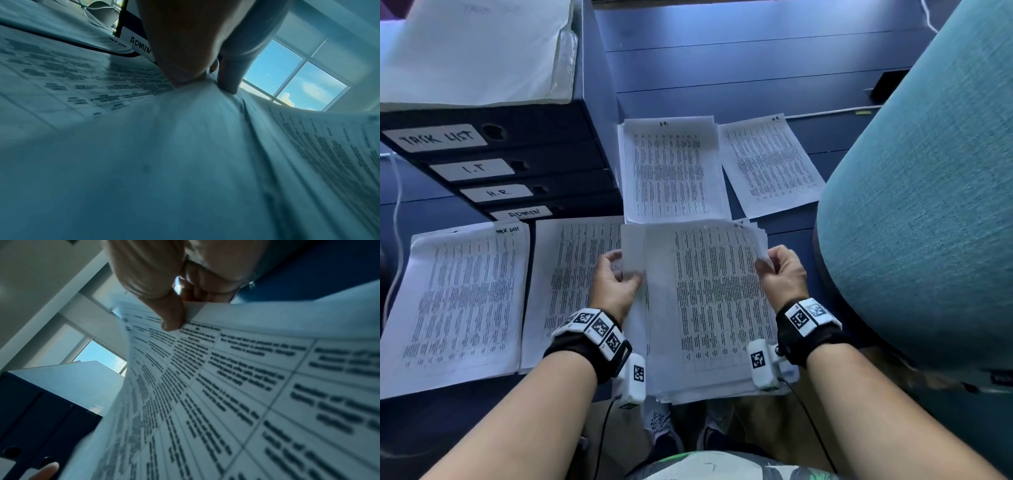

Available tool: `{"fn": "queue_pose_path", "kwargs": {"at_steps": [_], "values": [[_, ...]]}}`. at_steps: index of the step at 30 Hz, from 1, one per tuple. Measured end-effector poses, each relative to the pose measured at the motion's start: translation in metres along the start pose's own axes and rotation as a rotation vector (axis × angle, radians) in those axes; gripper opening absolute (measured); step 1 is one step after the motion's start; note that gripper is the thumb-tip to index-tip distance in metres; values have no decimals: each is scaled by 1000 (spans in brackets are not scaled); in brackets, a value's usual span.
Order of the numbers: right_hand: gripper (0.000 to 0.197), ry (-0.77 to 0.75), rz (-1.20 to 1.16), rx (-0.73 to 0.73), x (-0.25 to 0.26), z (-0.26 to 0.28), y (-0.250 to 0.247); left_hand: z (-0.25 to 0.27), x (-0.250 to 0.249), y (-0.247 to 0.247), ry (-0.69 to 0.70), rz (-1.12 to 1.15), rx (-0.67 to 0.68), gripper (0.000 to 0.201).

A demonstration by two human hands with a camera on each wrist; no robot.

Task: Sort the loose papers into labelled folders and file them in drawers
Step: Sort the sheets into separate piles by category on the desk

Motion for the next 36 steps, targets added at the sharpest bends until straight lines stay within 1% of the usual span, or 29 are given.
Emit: {"fn": "queue_pose_path", "kwargs": {"at_steps": [2, 4, 7, 9, 11, 12, 14, 17, 21, 22, 23, 25, 27, 28, 30, 32, 33, 35, 36], "values": [[15, 43, -61, -7, -3, -1, 2, 1, -4, -4, 48, -86, -7, 55], [15, 72, -96, -14, -5, -2, 3, 1, -3, -4, 43, -46, 11, 53], [12, 74, -124, -25, -4, -3, 3, 3, -1, -1, -20, 14, 7, 32], [9, 66, -159, -12, -3, -3, 4, 3, 3, 2, -74, 48, 41, 26], [13, 68, -227, 39, -1, -2, 8, 3, 8, 5, -112, 66, 74, 9], [16, 76, -283, 78, 2, -2, 10, 2, 11, 3, -116, 51, 65, 4], [20, 92, -391, 160, 3, -1, 15, -4, 19, -2, -121, 8, 20, 17], [21, 89, -422, 223, 4, -1, 18, -9, 22, -5, -109, 3, 4, 25], [22, 103, -474, 233, 3, -2, 20, -5, 16, -4, -70, 45, 23, 18], [22, 108, -489, 232, 3, -3, 20, -2, 11, -3, -66, 74, 32, 18], [21, 107, -497, 225, 2, -3, 19, -1, 8, -3, -63, 100, 42, 22], [15, 106, -464, 192, 1, -5, 14, 4, 1, 0, -53, 147, 67, 29], [11, 101, -425, 172, 1, -5, 10, 4, -1, 2, -56, 163, 63, 24], [13, 91, -433, 166, 4, -5, 9, 4, -2, 1, -60, 172, 51, 22], [20, 77, -466, 171, 8, -4, 8, 4, -5, 0, -63, 172, 31, 20], [23, 79, -465, 205, 10, -3, 9, 4, -7, 1, -37, 151, 27, 20], [21, 87, -448, 216, 9, -2, 10, 3, -8, 1, -26, 143, 23, 19], [9, 113, -421, 223, 8, 0, 10, 2, -11, 4, -9, 124, 38, 20], [16, 123, -419, 213, 7, 0, 10, 2, -12, 6, 11, 109, 68, 24]]}}
Point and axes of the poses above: each hand's wrist, its own z-axis away from the middle knuckle, its own y-axis out of the palm, x = y × z, the point moved 7 cm from there along -z, towards the middle knuckle, and after that the axes turned 2 degrees about -z, right-handed, at the moved point
